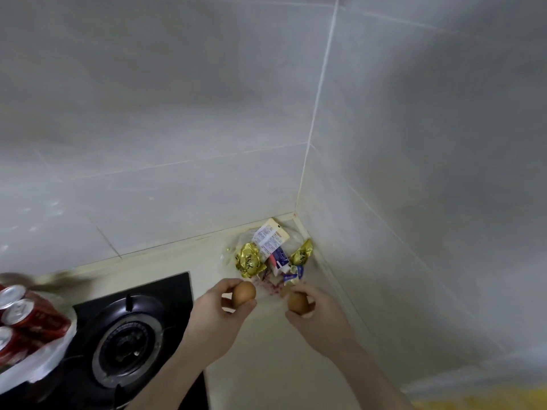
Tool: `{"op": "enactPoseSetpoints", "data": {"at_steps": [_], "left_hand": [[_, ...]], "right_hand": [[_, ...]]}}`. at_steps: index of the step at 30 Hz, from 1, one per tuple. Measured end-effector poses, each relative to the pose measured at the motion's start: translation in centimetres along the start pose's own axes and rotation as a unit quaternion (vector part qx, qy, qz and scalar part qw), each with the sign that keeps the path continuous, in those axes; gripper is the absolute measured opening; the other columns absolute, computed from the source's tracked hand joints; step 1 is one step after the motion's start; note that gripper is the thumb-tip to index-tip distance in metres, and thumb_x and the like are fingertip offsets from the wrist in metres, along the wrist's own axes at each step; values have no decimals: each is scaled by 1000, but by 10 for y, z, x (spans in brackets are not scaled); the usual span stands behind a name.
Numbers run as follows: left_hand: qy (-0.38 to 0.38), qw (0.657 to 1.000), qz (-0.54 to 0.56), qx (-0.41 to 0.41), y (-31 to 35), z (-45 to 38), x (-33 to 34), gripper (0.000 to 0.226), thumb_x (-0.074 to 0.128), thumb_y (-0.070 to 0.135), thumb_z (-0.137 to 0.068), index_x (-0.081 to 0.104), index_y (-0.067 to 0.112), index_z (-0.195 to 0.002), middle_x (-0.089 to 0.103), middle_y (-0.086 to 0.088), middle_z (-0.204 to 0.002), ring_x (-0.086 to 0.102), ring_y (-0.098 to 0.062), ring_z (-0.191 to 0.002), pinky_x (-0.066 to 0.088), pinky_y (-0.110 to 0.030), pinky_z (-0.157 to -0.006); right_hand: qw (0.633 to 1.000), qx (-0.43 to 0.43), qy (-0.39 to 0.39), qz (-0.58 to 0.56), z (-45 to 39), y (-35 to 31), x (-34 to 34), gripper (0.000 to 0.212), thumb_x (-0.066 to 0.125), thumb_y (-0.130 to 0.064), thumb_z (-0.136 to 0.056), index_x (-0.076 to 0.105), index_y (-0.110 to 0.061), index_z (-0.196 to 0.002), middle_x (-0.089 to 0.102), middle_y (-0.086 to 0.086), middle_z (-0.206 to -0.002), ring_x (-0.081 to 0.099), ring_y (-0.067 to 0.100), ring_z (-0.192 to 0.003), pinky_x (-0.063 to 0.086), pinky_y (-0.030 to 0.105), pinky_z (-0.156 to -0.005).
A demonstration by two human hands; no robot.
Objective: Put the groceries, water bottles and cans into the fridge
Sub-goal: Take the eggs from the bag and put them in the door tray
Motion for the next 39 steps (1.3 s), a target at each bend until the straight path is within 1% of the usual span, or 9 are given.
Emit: {"op": "enactPoseSetpoints", "data": {"at_steps": [6,9,14,17,21,26,32,37,39], "left_hand": [[-33,998,14,44,21,38,6,23,81,36,-83,67,41,-101,69,28,-95,65,1,-83,51,-15,-64],[-47,996,20,72,36,55,13,24,81,35,-84,68,39,-103,69,28,-97,66,-2,-82,51,-14,-65],[-77,992,21,100,61,79,32,26,81,37,-83,69,36,-106,70,25,-100,67,-4,-83,54,-18,-66],[-96,989,28,112,79,96,51,27,82,34,-83,70,33,-107,71,22,-100,67,-3,-82,53,-17,-67],[-142,978,22,152,111,128,86,26,83,28,-82,71,32,-105,72,22,-97,68,-1,-82,50,-11,-67],[-219,955,29,197,151,170,134,26,83,21,-81,72,30,-103,74,15,-96,70,-7,-80,56,-20,-70],[-357,900,27,248,204,229,202,26,82,9,-81,74,26,-99,74,5,-87,68,-12,-73,50,-11,-59],[-513,795,-21,322,248,284,257,25,82,38,-79,71,45,-100,75,15,-87,70,-9,-74,49,-14,-63],[-562,749,-23,351,259,309,273,27,82,37,-79,69,45,-100,76,13,-84,70,-7,-71,49,-16,-64]], "right_hand": [[999,-1,32,-5,65,-14,-40,36,83,-27,-74,68,-44,-102,66,-27,-94,62,-1,-86,46,9,-70],[999,-7,50,-11,88,-18,-58,36,84,-27,-73,66,-47,-96,61,-35,-99,61,-3,-87,45,9,-69],[996,7,80,-31,126,-14,-92,35,86,-24,-73,70,-40,-100,67,-19,-95,59,-6,-90,43,5,-71],[995,14,100,-22,159,-3,-120,38,87,-29,-72,70,-40,-105,67,-22,-95,59,-5,-91,44,6,-72],[988,46,140,-38,210,18,-158,40,87,-35,-74,67,-45,-107,67,-25,-102,63,1,-90,50,15,-72],[971,90,216,-43,279,41,-199,40,86,-36,-73,67,-48,-106,65,-31,-104,64,-2,-92,48,12,-70],[929,172,326,-28,383,61,-244,42,84,-37,-73,68,-46,-111,61,-36,-106,64,0,-91,52,16,-73],[854,247,456,-30,465,60,-263,41,86,-38,-72,69,-45,-108,65,-29,-106,64,3,-90,51,15,-71],[823,281,494,-25,495,53,-261,39,86,-38,-75,67,-45,-109,65,-29,-109,64,1,-93,49,13,-71]]}}
Point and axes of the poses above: each hand's wrist, its own z-axis away from the middle knuckle, its own x-axis out of the palm, y = z × x, the point moved 4 cm from there along -z, towards the middle knuckle
